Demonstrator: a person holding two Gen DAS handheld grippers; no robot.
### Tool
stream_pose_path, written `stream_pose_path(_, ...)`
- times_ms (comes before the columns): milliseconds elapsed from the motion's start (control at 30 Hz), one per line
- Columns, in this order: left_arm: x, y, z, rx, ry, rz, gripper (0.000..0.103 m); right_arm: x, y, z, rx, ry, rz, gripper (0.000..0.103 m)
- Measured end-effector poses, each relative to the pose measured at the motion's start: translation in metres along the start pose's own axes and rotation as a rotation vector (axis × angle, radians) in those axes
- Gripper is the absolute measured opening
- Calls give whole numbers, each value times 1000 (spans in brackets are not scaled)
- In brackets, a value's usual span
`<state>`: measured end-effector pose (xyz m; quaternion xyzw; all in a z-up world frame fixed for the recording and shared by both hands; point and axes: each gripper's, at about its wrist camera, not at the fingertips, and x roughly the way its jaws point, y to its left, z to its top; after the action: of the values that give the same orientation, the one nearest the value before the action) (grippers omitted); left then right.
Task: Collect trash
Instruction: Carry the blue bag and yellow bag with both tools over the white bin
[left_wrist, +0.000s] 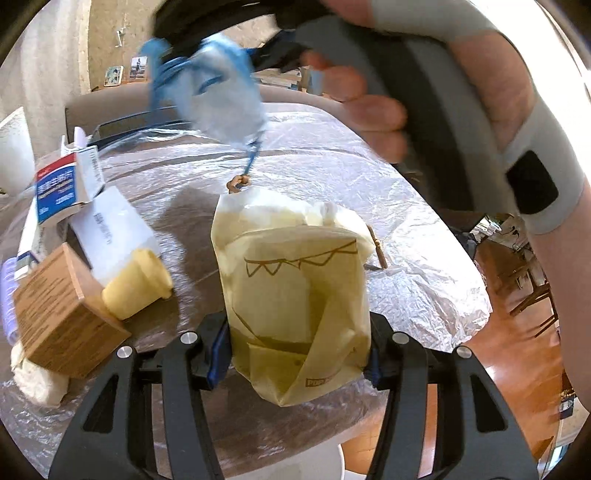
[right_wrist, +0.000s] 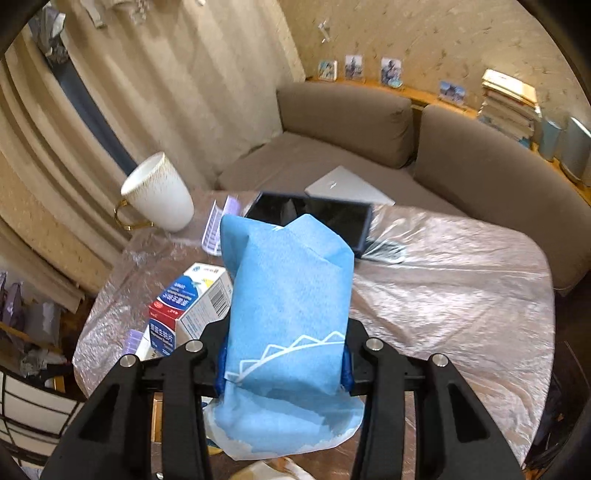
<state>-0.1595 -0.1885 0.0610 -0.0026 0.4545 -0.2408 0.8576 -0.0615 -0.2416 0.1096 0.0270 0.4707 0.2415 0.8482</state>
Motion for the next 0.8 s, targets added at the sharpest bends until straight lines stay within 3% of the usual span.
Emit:
stream_pose_path(233, -56, 32, -7, -16, -96, 46, 56, -47, -5, -16, 17, -93, -22, 42)
stream_pose_path(500, -88, 18, -20, -41, -238, 140, 56, -86, 4, -51, 3, -161, -32, 42)
stream_pose_path(800, -109, 43, -32, -91, -261, 219, 56, -103, 26, -108, 8, -172, -14, 42)
